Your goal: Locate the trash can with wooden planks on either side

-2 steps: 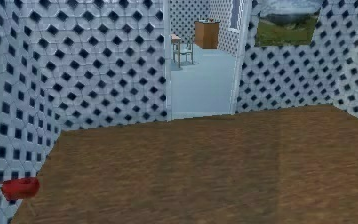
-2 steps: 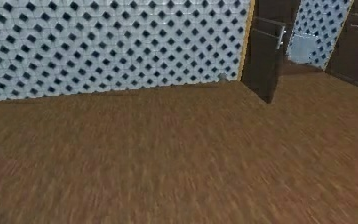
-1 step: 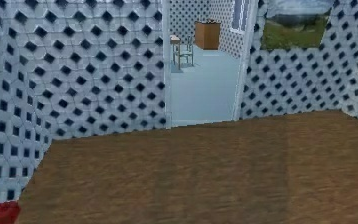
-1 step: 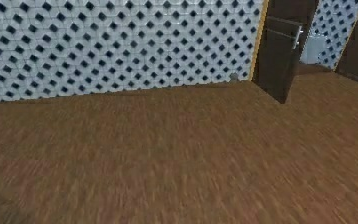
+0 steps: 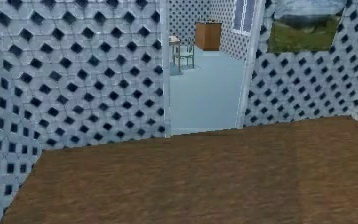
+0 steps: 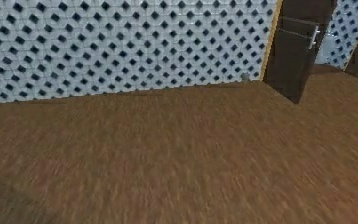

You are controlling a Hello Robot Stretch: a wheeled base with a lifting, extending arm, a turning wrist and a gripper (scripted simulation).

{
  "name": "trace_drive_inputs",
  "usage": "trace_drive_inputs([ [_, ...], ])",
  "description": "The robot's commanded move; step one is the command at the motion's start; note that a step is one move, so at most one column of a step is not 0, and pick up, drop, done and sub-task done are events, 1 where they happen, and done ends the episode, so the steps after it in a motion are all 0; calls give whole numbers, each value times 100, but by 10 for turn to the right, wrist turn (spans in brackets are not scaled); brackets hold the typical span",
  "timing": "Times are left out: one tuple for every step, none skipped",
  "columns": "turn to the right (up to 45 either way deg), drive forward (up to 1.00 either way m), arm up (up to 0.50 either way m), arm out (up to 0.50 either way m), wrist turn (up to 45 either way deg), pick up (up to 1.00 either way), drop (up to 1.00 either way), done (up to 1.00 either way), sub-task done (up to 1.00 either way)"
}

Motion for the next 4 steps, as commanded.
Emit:
trace_drive_inputs([
  [120, 0, 0, 0, 0, 0, 0, 0, 0],
  [0, 100, 0, 0, 0, 0, 0, 0, 0],
  [30, 0, 0, 0, 0, 0, 0, 0, 0],
  [0, 100, 0, 0, 0, 0, 0, 0, 0],
])
